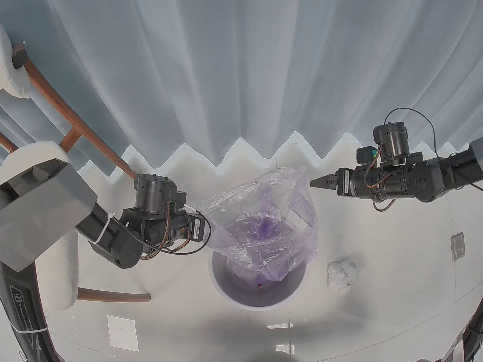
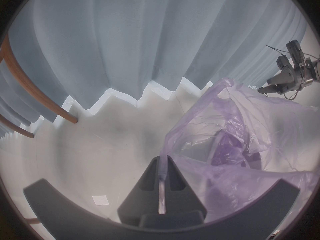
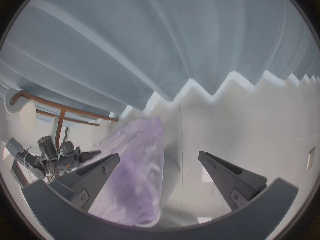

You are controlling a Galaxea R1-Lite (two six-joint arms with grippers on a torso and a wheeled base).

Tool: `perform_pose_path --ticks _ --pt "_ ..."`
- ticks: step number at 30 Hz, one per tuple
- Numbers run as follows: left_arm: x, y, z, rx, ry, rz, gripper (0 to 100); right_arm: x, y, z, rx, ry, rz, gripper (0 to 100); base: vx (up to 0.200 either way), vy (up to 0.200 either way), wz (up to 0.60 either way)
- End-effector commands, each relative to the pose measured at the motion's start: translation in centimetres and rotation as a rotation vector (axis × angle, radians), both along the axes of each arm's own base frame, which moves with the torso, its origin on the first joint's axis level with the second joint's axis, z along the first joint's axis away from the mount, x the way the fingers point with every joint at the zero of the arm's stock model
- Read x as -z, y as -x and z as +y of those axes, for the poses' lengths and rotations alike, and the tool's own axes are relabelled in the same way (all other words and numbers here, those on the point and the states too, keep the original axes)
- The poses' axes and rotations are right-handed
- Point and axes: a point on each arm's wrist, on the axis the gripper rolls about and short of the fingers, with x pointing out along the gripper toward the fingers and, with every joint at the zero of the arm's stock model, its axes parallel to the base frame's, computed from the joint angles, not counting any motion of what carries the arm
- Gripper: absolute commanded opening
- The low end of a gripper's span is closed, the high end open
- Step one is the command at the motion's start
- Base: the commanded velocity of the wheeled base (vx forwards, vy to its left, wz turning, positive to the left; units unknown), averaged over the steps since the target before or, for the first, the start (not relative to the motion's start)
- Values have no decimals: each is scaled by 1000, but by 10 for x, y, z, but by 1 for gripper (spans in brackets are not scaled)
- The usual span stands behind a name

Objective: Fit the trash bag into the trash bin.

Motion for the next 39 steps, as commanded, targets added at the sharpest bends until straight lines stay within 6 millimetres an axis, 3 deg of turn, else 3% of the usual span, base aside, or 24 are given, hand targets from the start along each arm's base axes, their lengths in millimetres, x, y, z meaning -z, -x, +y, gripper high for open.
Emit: perform_pose_path --ticks 1,13,29,30,37,39 --pt "-9 12 -9 31 11 -24 0 -67 36 10 -92 25 21 100 0 0 0" --pt "-11 15 -5 22 12 -29 0 -50 58 63 -229 80 70 100 0 0 0" --pt "-7 16 -1 13 4 -14 0 -3 76 63 -239 211 197 100 0 0 0" --pt "-6 17 1 9 0 -9 0 3 77 61 -226 224 212 0 0 0 0" --pt "-5 24 12 4 -28 3 0 14 94 45 -191 254 267 0 0 0 0" --pt "1 34 25 0 -70 31 0 25 104 39 -184 274 308 0 0 0 0"
